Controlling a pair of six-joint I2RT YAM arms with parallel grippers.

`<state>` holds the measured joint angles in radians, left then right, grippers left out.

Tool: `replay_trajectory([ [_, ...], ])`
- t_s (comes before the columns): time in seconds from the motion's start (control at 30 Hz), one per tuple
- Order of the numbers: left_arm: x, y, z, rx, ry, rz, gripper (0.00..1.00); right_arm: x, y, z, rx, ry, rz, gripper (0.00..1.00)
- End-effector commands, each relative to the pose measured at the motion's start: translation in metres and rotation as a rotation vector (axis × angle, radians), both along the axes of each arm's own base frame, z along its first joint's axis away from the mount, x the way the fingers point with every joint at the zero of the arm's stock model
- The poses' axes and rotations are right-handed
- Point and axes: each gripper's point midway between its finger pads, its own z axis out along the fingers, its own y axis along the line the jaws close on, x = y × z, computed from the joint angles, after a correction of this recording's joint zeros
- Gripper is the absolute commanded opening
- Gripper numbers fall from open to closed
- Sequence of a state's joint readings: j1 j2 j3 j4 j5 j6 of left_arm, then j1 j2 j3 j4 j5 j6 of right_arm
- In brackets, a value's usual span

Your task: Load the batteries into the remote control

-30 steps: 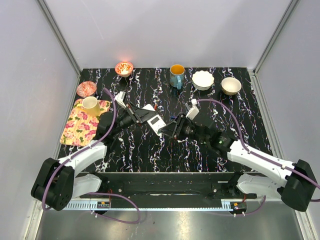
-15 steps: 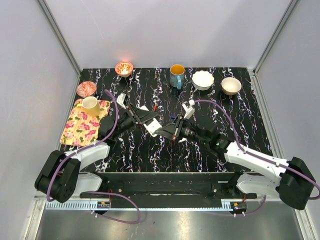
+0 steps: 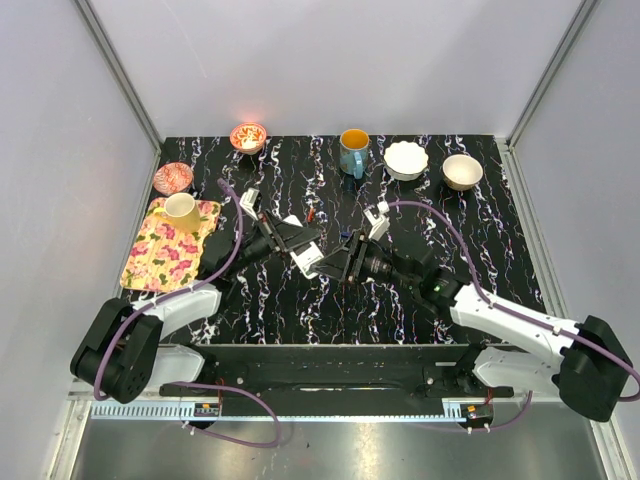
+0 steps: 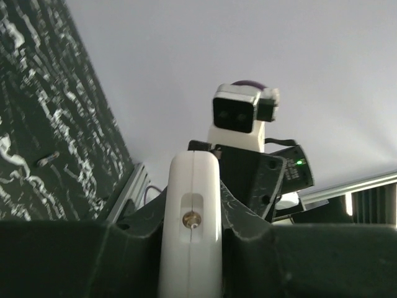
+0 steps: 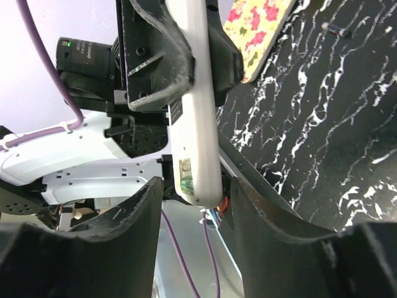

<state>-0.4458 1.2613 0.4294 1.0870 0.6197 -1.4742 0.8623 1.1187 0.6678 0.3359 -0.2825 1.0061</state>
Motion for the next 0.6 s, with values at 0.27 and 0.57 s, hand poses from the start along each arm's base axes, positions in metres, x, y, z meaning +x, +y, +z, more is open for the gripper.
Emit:
replay_trajectory([
  [0.27, -0.014, -0.011, 0.001, 0.11, -0.064, -0.113, 0.0, 0.003, -0.01, 0.018, -0.041, -0.053, 0.055, 0.55],
  [0.57, -0.018, -0.012, 0.007, 0.093, -0.091, -0.123, 0.0, -0.008, 0.008, 0.012, -0.002, -0.011, 0.194, 0.43],
])
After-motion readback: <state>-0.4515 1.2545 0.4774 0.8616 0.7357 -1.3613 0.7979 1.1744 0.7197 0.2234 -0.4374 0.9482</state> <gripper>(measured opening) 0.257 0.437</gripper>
